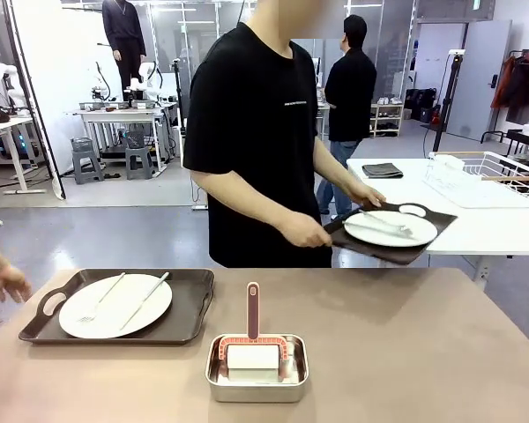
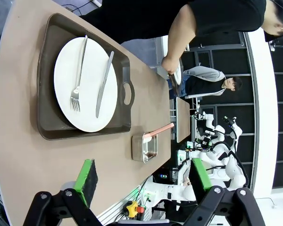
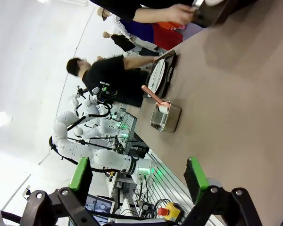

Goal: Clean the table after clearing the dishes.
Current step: When the left (or right) Handle tray is removed, use the left hand (or right hand) to clean the left (or right) side of the table with the Lint Roller.

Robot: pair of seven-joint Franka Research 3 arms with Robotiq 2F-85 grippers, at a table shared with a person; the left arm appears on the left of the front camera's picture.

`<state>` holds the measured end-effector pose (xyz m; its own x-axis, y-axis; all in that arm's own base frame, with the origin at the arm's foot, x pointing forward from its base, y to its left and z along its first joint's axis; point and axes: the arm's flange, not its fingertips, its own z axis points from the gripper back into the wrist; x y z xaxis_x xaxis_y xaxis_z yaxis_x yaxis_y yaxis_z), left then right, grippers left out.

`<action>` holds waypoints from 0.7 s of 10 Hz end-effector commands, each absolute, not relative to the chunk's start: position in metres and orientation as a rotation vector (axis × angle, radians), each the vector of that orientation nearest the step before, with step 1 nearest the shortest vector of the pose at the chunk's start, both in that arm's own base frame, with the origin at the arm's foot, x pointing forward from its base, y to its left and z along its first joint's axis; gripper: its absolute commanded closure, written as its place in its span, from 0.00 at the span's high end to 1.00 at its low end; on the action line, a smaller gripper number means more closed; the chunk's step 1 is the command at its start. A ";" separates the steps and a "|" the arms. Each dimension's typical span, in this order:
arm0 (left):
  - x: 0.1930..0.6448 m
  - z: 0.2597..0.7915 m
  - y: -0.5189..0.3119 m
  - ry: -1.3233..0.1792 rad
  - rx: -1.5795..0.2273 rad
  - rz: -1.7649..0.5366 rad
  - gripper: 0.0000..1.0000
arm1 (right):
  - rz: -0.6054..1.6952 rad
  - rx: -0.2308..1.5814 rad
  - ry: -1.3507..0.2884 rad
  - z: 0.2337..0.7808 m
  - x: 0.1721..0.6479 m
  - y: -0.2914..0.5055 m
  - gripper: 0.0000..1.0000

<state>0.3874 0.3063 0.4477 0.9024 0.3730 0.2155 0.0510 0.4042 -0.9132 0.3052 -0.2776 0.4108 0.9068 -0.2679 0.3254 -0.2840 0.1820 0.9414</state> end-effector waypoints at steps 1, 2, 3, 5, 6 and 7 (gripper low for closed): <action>0.385 0.448 0.309 -0.433 -1.147 0.204 1.00 | 0.013 1.405 -0.478 0.412 0.303 -0.278 1.00; 0.385 0.448 0.309 -0.433 -1.147 0.204 1.00 | 0.013 1.405 -0.478 0.412 0.303 -0.278 1.00; 0.385 0.448 0.309 -0.433 -1.147 0.204 1.00 | 0.013 1.405 -0.478 0.412 0.303 -0.278 1.00; 0.385 0.448 0.309 -0.433 -1.147 0.204 1.00 | 0.013 1.405 -0.478 0.412 0.303 -0.278 1.00; 0.385 0.448 0.309 -0.433 -1.147 0.204 1.00 | 0.013 1.405 -0.478 0.412 0.303 -0.278 1.00; 0.385 0.448 0.309 -0.433 -1.147 0.204 1.00 | 0.013 1.405 -0.478 0.412 0.303 -0.278 1.00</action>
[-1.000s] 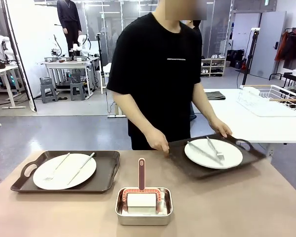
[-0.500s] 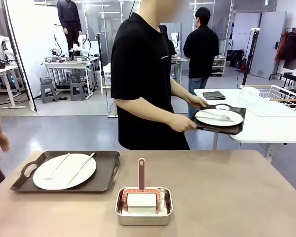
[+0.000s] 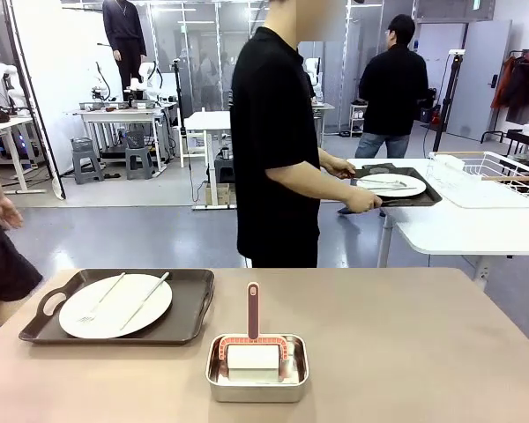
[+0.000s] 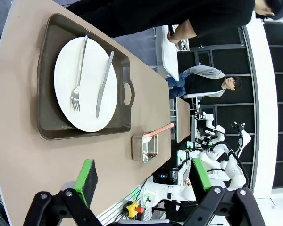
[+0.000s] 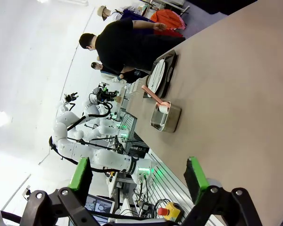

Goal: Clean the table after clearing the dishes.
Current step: When the left (or right) Handle tray is removed, use the left hand (or right hand) to clean the left (or right) side of the table with the Lint Roller.

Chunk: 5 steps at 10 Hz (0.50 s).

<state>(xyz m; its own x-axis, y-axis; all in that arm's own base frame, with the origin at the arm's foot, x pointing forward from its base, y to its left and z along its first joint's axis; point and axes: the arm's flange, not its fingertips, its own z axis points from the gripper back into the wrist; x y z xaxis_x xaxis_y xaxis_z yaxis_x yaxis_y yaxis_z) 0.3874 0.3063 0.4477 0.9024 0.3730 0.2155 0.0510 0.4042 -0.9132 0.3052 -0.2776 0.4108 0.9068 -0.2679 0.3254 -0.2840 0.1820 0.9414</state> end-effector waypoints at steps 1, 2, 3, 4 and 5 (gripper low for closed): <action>0.385 0.448 0.309 -0.433 -1.147 0.204 1.00 | 0.012 1.404 -0.474 0.411 0.305 -0.278 1.00; 0.385 0.448 0.309 -0.433 -1.147 0.204 1.00 | 0.043 1.316 -0.471 0.417 0.320 -0.268 1.00; 0.385 0.448 0.309 -0.433 -1.147 0.204 1.00 | 0.131 1.247 -0.468 0.428 0.324 -0.255 1.00; 0.385 0.448 0.309 -0.433 -1.147 0.204 1.00 | 0.220 1.108 -0.480 0.449 0.332 -0.232 1.00; 0.385 0.448 0.309 -0.433 -1.147 0.204 1.00 | 0.267 1.019 -0.452 0.468 0.342 -0.211 1.00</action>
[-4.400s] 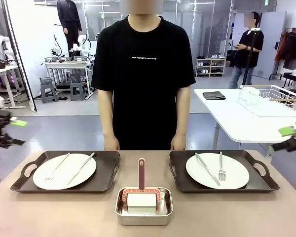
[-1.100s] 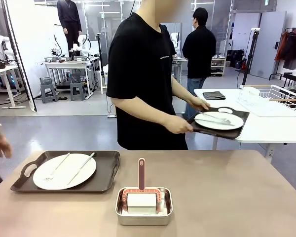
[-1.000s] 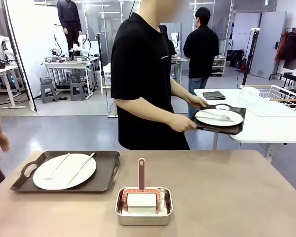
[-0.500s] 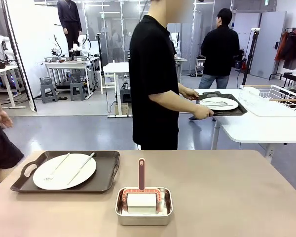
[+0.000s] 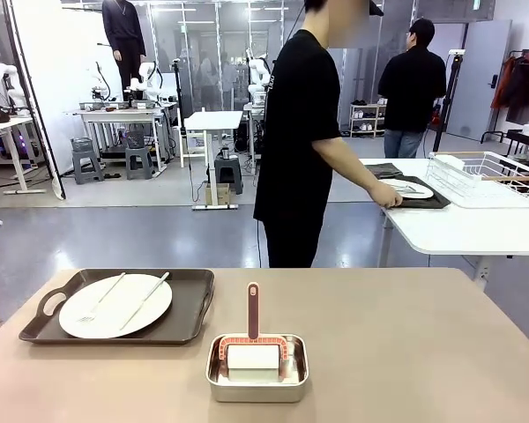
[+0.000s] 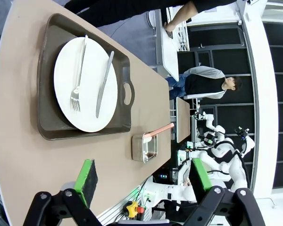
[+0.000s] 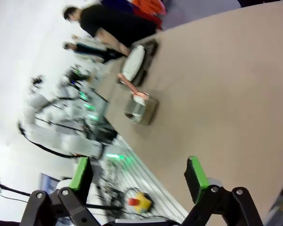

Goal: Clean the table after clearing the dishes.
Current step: When the left (or right) Handle tray is removed, use the left hand (or right hand) to clean the left (or right) side of the table with the Lint Roller.

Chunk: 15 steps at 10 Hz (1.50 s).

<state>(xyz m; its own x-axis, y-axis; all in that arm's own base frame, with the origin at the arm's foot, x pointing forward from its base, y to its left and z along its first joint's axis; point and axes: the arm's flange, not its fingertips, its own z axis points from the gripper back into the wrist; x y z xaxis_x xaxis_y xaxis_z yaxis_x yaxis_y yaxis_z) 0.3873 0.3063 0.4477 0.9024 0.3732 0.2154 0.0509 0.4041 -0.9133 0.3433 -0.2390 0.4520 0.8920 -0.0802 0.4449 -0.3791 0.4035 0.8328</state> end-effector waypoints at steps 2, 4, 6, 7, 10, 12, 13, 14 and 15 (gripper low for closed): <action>0.385 0.448 0.309 -0.433 -1.147 0.204 1.00 | 0.382 0.848 -0.364 0.500 0.379 -0.155 1.00; 0.385 0.448 0.309 -0.433 -1.147 0.204 1.00 | 0.600 0.653 -0.271 0.518 0.422 -0.078 1.00; 0.385 0.448 0.309 -0.433 -1.147 0.204 1.00 | 0.727 0.546 -0.191 0.511 0.440 -0.003 1.00; 0.385 0.448 0.309 -0.433 -1.147 0.204 1.00 | 0.771 0.507 -0.164 0.502 0.446 0.031 1.00; 0.385 0.448 0.309 -0.433 -1.147 0.204 1.00 | 0.883 0.380 -0.102 0.469 0.458 0.106 1.00; 0.385 0.448 0.309 -0.433 -1.147 0.204 1.00 | 0.875 0.336 -0.108 0.457 0.457 0.120 1.00; 0.385 0.448 0.309 -0.433 -1.147 0.204 1.00 | 0.843 0.340 -0.179 0.460 0.451 0.118 1.00; 0.385 0.448 0.309 -0.433 -1.147 0.204 1.00 | 0.913 0.380 -0.099 0.460 0.460 0.121 1.00; 0.385 0.448 0.309 -0.433 -1.147 0.204 1.00 | 0.913 0.380 -0.099 0.460 0.460 0.121 1.00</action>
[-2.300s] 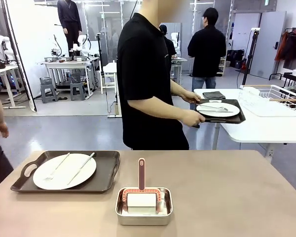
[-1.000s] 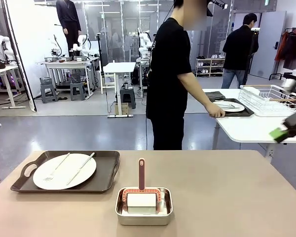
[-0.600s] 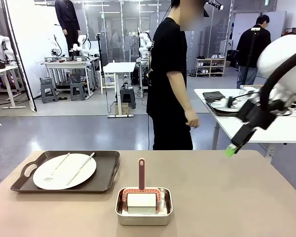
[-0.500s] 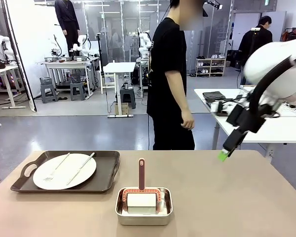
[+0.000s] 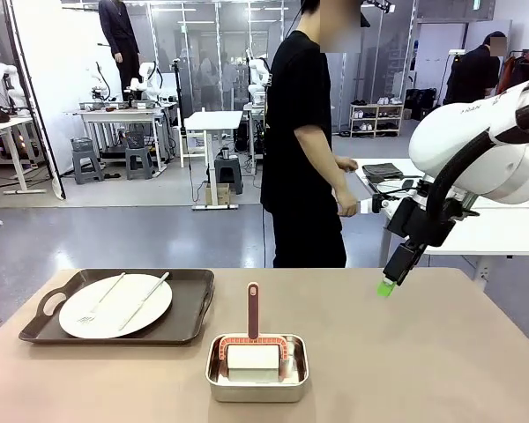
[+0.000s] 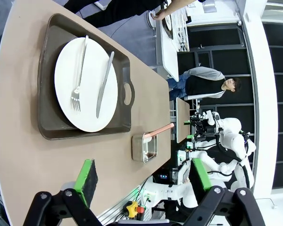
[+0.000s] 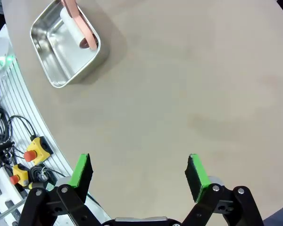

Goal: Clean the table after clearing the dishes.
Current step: When the left (or right) Handle tray is removed, use the left hand (or right hand) to clean the left (or right) side of the table with the Lint Roller.

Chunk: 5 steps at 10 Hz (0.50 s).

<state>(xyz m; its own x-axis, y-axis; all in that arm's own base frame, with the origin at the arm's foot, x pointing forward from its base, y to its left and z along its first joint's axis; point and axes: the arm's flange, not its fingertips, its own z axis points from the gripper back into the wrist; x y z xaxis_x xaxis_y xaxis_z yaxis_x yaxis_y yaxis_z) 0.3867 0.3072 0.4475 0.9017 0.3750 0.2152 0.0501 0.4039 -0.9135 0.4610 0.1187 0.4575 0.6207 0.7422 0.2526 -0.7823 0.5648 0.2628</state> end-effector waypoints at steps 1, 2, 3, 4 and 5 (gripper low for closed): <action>0.385 0.448 0.309 -0.433 -1.147 0.204 1.00 | 0.913 0.380 -0.099 0.460 0.460 0.121 1.00; 0.385 0.448 0.309 -0.433 -1.147 0.204 1.00 | 0.913 0.380 -0.099 0.460 0.460 0.121 1.00; 0.385 0.448 0.309 -0.433 -1.147 0.204 1.00 | 0.913 0.380 -0.099 0.460 0.460 0.121 1.00; 0.385 0.448 0.309 -0.433 -1.147 0.204 1.00 | 0.902 0.373 -0.108 0.457 0.460 0.119 1.00; 0.385 0.448 0.309 -0.433 -1.147 0.204 1.00 | 0.965 0.313 -0.088 0.454 0.477 0.132 1.00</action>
